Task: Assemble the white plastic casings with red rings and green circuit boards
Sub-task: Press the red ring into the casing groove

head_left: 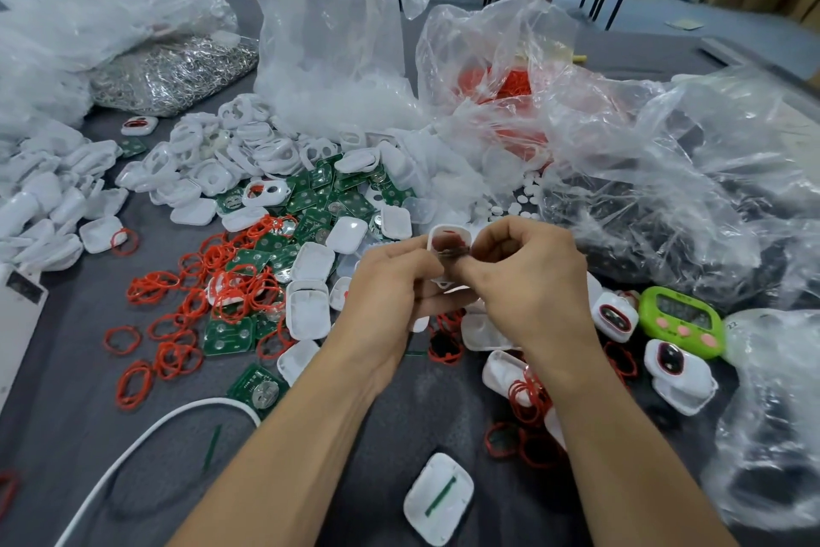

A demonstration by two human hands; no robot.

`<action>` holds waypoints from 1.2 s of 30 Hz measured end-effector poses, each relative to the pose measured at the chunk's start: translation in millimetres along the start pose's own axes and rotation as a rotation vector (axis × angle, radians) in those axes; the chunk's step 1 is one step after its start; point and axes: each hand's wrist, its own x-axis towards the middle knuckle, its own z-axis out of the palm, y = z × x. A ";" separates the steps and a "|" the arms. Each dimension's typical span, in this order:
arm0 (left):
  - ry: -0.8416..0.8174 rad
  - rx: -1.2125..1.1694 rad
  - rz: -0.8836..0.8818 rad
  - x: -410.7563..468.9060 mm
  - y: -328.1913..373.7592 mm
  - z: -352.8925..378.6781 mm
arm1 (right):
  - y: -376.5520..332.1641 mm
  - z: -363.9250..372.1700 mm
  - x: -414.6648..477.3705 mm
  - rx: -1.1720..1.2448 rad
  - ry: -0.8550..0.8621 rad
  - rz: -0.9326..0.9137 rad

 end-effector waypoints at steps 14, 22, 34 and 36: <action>0.105 -0.005 -0.032 4.0 2.0 1.1 | 1.7 -4.4 -0.8 0.081 -0.063 -0.141; 0.092 0.130 -0.018 1.2 1.1 3.4 | 0.4 -1.1 -3.7 0.056 0.035 -0.317; 0.093 0.196 0.038 -1.8 -1.1 9.5 | 3.1 6.3 -2.4 -0.095 0.083 -0.372; 0.080 0.204 0.036 -3.2 -0.5 10.1 | 2.4 6.3 -2.7 -0.137 0.110 -0.395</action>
